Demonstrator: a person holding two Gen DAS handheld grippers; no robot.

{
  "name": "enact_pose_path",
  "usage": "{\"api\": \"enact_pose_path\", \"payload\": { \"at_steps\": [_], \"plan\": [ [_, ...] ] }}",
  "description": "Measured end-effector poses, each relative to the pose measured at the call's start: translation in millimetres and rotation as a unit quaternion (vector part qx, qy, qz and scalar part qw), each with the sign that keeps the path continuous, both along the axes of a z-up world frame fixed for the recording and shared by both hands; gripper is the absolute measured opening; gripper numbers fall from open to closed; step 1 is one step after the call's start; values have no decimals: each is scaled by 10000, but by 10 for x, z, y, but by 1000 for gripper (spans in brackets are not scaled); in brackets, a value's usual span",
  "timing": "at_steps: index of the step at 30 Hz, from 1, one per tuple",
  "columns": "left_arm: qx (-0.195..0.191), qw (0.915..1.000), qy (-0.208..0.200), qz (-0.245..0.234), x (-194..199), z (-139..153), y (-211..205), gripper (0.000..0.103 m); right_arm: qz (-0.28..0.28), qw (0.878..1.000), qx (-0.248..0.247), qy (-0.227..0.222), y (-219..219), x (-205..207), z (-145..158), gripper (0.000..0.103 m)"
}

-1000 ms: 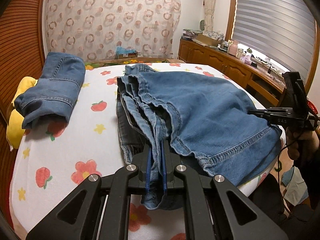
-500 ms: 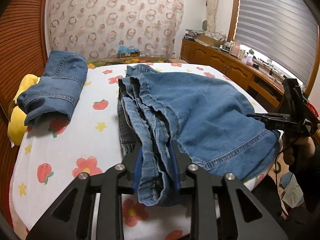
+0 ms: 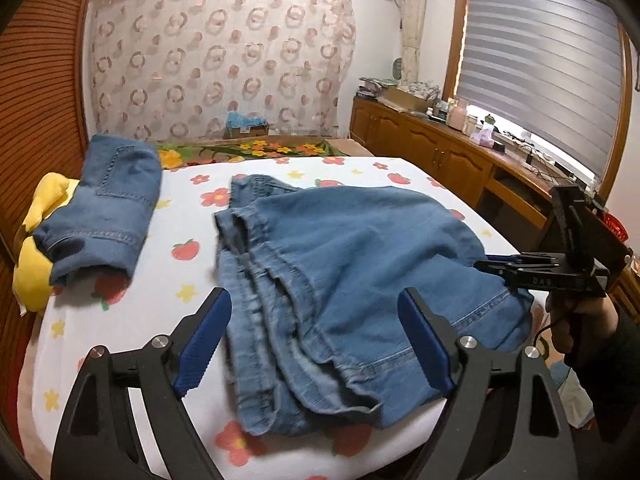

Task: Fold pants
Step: 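Open both tools, releasing the jeans flat on the sheet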

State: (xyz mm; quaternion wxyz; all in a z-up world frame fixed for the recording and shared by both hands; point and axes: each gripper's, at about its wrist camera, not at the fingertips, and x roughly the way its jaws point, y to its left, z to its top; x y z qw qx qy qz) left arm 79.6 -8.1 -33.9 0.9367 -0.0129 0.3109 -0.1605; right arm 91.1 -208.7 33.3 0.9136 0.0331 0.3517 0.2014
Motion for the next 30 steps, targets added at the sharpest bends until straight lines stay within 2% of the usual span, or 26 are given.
{"api": "enact_pose_path", "payload": {
  "at_steps": [3, 9, 15, 20, 30],
  "plan": [
    [-93, 9998, 65, -166, 50, -3, -132, 86, 38, 10000, -58, -49, -4, -81, 42, 37],
    [81, 9991, 233, -355, 98, -128, -370, 86, 46, 10000, -23, -37, -84, -203, 62, 38],
    [164, 9979, 445, -439, 131, -296, -466, 86, -16, 10000, -22, 25, -140, -195, 31, 51],
    [220, 9973, 592, -376, 187, -430, -483, 86, 4, 9999, 74, 72, -139, -184, 8, 51],
    [284, 9976, 513, -364, 158, -518, -512, 86, 67, 9990, 396, 173, -91, -99, -55, 50]
  ]
}}
